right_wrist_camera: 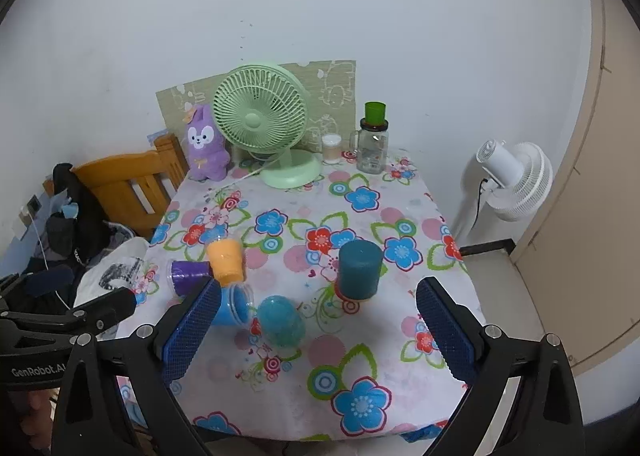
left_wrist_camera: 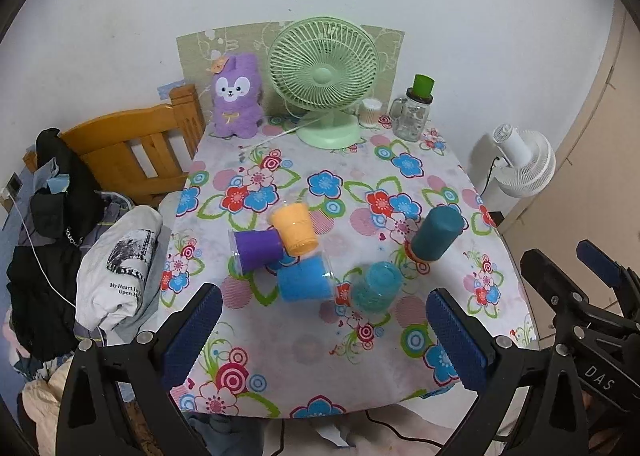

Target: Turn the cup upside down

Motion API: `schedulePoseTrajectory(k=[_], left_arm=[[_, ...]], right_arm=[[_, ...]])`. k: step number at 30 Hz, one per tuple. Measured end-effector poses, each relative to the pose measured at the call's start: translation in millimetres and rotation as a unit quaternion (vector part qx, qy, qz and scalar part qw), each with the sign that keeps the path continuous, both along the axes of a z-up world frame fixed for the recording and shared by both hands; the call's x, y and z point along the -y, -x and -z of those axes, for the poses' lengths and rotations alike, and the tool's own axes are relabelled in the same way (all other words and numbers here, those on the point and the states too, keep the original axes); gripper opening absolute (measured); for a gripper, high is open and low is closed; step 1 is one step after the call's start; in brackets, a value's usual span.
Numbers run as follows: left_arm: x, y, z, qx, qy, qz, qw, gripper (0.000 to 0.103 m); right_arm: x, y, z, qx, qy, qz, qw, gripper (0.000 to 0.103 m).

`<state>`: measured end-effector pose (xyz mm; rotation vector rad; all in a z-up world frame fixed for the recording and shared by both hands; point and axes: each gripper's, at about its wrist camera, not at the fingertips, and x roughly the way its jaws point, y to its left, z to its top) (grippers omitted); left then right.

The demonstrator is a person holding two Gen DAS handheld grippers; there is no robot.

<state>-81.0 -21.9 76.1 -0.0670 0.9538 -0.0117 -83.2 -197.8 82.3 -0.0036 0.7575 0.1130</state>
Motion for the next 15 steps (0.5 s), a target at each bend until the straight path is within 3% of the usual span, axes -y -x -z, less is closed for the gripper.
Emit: schedulePoseTrajectory(k=[15], left_arm=[[3.1, -0.7, 7.2, -0.008, 0.004, 0.0, 1.0, 0.103]], right_arm=[[4.5, 0.0, 7.8, -0.011, 0.004, 0.008, 1.0, 0.099]])
